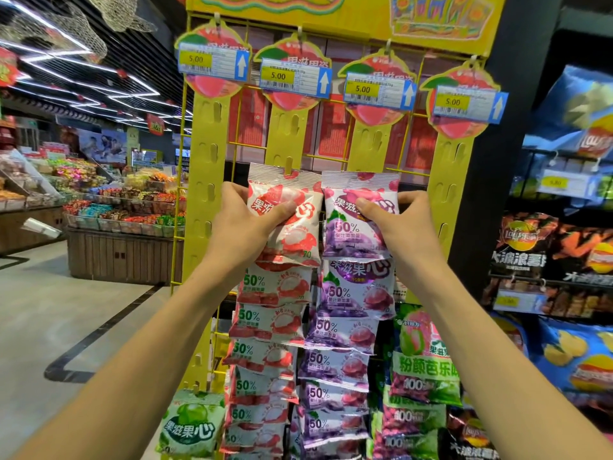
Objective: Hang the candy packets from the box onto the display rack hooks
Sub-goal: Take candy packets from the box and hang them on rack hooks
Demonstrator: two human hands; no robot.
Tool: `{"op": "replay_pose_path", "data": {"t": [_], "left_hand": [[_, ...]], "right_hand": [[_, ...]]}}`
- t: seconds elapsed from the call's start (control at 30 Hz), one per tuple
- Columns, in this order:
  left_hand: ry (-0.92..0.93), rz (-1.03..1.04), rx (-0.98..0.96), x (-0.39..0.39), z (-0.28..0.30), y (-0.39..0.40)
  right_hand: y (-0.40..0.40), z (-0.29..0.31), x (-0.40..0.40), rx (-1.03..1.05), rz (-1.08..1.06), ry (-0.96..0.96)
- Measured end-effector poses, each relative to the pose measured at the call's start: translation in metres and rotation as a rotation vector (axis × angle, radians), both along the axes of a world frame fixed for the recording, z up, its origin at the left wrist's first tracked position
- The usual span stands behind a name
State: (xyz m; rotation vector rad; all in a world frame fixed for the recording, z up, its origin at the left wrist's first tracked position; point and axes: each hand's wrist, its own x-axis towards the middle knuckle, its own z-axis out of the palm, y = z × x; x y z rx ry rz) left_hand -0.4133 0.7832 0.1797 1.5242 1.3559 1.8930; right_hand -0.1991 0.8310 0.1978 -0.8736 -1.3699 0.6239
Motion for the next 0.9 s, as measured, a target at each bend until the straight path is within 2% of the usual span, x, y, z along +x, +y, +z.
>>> {"op": "replay_pose_path", "data": {"t": [0.2,0.5,0.9], "left_hand": [[0.089,0.145,0.071,0.006,-0.006,0.003],[0.111,0.136,0.065,0.005,-0.006,0.002],[0.096,0.110,0.042,0.003,-0.004,-0.001]], "right_hand": [[-0.009,-0.005,0.003,0.008,0.016,0.006],[-0.015,0.018,0.011,0.095,0.006,0.033],[-0.012,0.007,0.013,-0.041,0.064,0.053]]}}
